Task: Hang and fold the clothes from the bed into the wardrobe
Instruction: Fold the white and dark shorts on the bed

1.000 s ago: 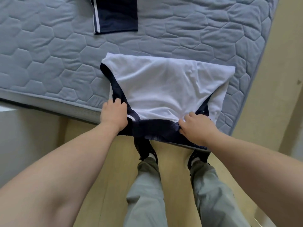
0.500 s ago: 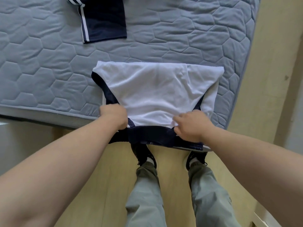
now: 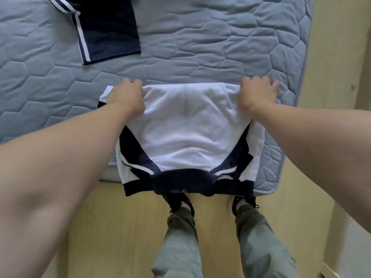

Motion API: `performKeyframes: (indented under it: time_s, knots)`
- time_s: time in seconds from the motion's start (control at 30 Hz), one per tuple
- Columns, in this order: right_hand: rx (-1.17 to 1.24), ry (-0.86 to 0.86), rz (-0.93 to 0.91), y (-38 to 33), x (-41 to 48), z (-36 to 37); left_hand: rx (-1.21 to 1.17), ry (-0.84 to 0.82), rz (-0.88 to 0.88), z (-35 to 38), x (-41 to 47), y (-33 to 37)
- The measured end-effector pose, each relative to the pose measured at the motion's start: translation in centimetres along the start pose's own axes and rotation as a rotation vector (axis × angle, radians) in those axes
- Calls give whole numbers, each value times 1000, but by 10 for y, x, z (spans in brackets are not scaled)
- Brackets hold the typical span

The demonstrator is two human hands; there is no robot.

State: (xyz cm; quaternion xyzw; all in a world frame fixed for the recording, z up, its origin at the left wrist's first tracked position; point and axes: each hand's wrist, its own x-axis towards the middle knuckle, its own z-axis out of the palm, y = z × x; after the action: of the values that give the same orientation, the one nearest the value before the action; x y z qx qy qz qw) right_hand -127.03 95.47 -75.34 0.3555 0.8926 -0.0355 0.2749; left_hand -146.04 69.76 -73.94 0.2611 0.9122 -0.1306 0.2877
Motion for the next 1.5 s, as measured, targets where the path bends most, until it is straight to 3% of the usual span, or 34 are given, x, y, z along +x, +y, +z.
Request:
performKeyframes:
  time_s: [0.17, 0.37, 0.5, 0.6, 0.7, 0.8, 0.93, 1.0, 1.17, 1.37, 1.5]
  knots:
    - [115, 2, 109, 14, 24, -19, 5, -16, -137, -9, 14, -1]
    - [-61, 110, -42, 28, 57, -33, -35, 156, -282, -43, 47, 10]
    - [3, 103, 15, 38, 67, -27, -44, 145, -280, -46, 59, 28]
    - [336, 103, 187, 48, 60, -16, -6, 265, -215, -32, 46, 43]
    - [730, 67, 332, 55, 47, -4, -49, 358, -23, -3, 11, 63]
    - [1052, -24, 486, 60, 34, 1, -228, 286, 170, 28, -47, 103]
    - [1400, -179, 662, 66, 22, 1, -282, 159, 434, 59, -117, 176]
    - [1488, -258, 687, 69, 19, 0, -266, 106, 378, 71, -138, 208]
    - [1517, -333, 537, 77, 17, 2, -189, -36, -51, 80, -152, 267]
    - [1291, -144, 280, 83, 11, 7, -274, -80, -176, 92, -141, 288]
    - [1265, -106, 238, 91, 7, 11, -351, -17, -191, 94, -149, 282]
